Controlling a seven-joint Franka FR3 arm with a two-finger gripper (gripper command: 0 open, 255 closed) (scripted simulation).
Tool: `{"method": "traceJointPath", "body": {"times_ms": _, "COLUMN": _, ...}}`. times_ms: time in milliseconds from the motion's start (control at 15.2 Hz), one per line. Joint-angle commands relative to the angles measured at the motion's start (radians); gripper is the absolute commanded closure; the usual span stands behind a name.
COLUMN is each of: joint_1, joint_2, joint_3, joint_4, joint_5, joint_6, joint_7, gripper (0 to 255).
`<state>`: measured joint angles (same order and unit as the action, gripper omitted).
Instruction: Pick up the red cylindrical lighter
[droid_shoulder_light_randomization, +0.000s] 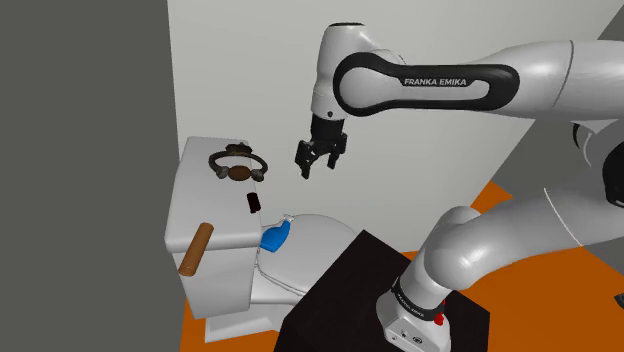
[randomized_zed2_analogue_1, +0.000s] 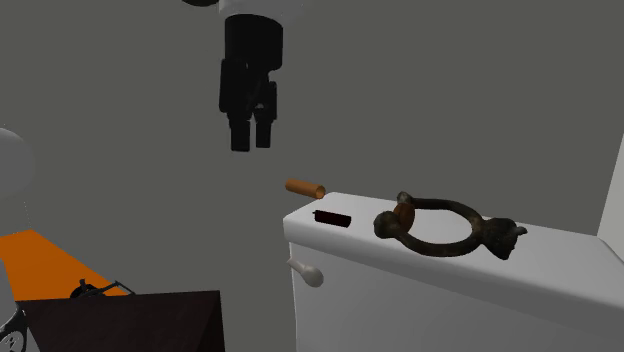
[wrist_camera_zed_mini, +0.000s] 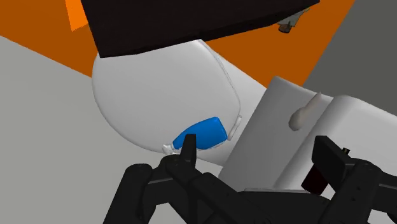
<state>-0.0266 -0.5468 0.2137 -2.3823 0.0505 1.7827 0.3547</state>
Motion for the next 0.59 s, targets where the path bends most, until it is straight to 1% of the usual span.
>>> {"method": "traceJointPath", "body": {"times_ms": 0, "joint_1": -0.004, "joint_2": 0.055, "joint_3": 0.030, "joint_4": 0.008, "joint_5": 0.021, "joint_6": 0.055, "joint_7": 0.071, "gripper": 0}}
{"method": "traceJointPath", "body": {"times_ms": 264, "joint_1": -0.015, "joint_2": 0.182, "joint_3": 0.081, "joint_4": 0.040, "joint_5": 0.041, "joint_6": 0.167, "joint_7": 0.200, "gripper": 0}}
{"method": "traceJointPath", "body": {"times_ms": 528, "joint_1": -0.028, "joint_2": 0.324, "joint_3": 0.126, "joint_4": 0.095, "joint_5": 0.037, "joint_6": 0.270, "joint_7": 0.330, "gripper": 0}}
